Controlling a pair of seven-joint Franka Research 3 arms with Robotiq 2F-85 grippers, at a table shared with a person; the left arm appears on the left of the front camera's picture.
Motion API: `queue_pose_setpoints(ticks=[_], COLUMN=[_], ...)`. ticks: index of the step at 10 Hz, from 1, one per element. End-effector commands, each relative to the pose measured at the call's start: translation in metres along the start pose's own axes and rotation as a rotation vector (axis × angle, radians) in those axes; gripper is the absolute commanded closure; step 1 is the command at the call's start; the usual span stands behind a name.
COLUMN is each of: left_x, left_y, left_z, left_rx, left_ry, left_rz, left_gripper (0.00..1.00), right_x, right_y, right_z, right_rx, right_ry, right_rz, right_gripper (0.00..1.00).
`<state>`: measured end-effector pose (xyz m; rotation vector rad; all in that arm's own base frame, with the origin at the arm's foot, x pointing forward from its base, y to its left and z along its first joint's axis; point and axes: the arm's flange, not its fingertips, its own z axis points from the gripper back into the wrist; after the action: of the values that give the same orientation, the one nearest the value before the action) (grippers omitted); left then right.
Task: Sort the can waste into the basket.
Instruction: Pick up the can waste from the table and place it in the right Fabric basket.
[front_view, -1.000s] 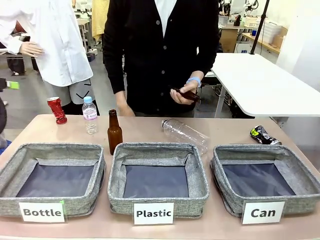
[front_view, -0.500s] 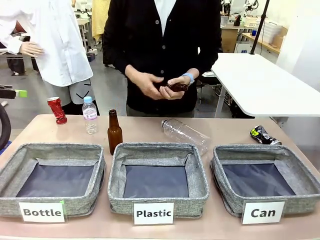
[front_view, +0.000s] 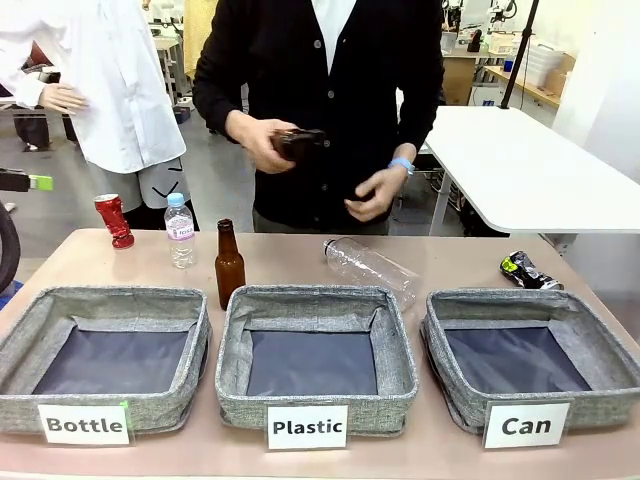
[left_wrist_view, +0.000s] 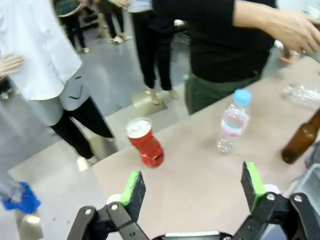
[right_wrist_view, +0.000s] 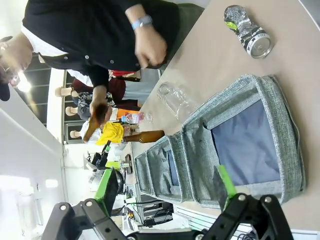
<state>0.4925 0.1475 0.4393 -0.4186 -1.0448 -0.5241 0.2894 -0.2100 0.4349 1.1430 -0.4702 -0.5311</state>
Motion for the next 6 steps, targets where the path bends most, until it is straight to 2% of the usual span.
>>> queue_pose_setpoints(ticks=[1,2,6], left_x=[0.0,-0.006,-0.02], left_y=[0.047,0.056,0.115], left_z=[-0.016,-0.022,-0.072], left_rx=[-0.109,-0.175,-0.214], left_ry=[0.055,0.099,0.237], left_rz=[0.009,0.003,0.001], left_gripper=[0.0,0.0,0.0], right_x=[0.003,0.003,0.003], right_y=[0.001,0.001,0.001], right_z=[0.001,0.001,0.001], right_rx=[0.023,0.023,0.023], right_ry=[-0.007,-0.007,-0.007], right_rz=[0.026,0.026,0.026], right_gripper=[0.0,0.0,0.0])
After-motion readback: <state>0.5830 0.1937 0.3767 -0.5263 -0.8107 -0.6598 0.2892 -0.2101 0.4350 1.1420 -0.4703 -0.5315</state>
